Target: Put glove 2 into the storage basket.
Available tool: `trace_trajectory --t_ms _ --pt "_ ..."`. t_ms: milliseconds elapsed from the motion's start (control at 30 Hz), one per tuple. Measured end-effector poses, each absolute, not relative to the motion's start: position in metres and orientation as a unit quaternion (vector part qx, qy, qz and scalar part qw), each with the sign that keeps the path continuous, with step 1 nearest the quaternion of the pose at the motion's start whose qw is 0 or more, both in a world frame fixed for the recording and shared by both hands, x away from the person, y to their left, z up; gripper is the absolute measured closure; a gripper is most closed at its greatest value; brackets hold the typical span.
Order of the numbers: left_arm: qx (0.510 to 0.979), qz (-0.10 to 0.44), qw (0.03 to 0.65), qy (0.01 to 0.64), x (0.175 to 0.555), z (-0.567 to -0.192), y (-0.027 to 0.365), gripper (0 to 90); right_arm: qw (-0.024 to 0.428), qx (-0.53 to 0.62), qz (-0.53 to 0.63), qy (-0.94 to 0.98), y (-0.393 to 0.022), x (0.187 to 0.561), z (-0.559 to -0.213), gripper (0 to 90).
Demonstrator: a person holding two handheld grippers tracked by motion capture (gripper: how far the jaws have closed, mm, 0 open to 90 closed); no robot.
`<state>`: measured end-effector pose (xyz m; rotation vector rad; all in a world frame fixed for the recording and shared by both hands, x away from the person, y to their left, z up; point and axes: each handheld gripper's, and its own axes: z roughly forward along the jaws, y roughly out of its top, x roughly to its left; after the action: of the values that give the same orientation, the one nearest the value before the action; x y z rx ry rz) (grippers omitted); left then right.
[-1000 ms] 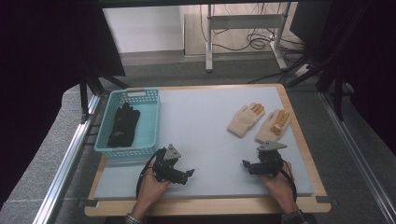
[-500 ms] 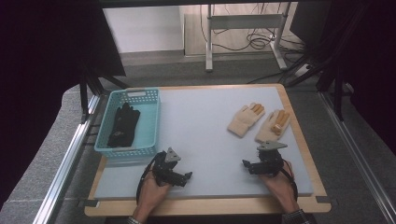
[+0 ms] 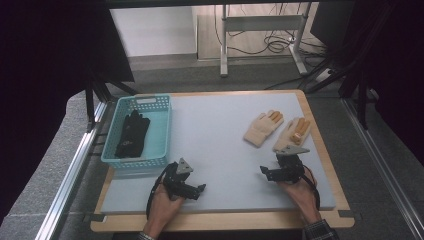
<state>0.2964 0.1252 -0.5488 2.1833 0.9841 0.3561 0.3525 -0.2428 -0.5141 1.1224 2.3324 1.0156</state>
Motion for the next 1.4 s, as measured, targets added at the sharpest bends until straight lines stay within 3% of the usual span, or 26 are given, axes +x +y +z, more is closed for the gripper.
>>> trace_trajectory --t_ms 667,867,933,1033,1267,1400 --pt "0.844 0.138 0.352 0.380 0.296 -0.549 0.125 2.8 0.216 0.407 0.344 0.818 -0.230 0.438 -0.476 17.2" --pt "0.845 0.138 0.352 0.379 0.296 -0.549 0.125 2.8 0.215 0.414 0.337 0.818 -0.233 0.470 -0.473 40.3" --pt "0.845 0.138 0.352 0.379 0.296 -0.549 0.125 2.8 0.213 0.416 0.335 0.818 -0.232 0.478 -0.474 41.4" --pt "0.845 0.138 0.352 0.379 0.296 -0.549 0.125 2.8 0.206 0.422 0.334 0.817 -0.229 0.490 -0.478 38.9" --pt "0.844 0.138 0.353 0.380 0.296 -0.549 0.125 2.8 0.201 0.442 0.308 0.818 -0.217 0.517 -0.497 20.8" --pt "0.844 0.138 0.353 0.380 0.296 -0.549 0.125 2.8 0.205 0.455 0.272 0.823 -0.210 0.527 -0.510 18.9"
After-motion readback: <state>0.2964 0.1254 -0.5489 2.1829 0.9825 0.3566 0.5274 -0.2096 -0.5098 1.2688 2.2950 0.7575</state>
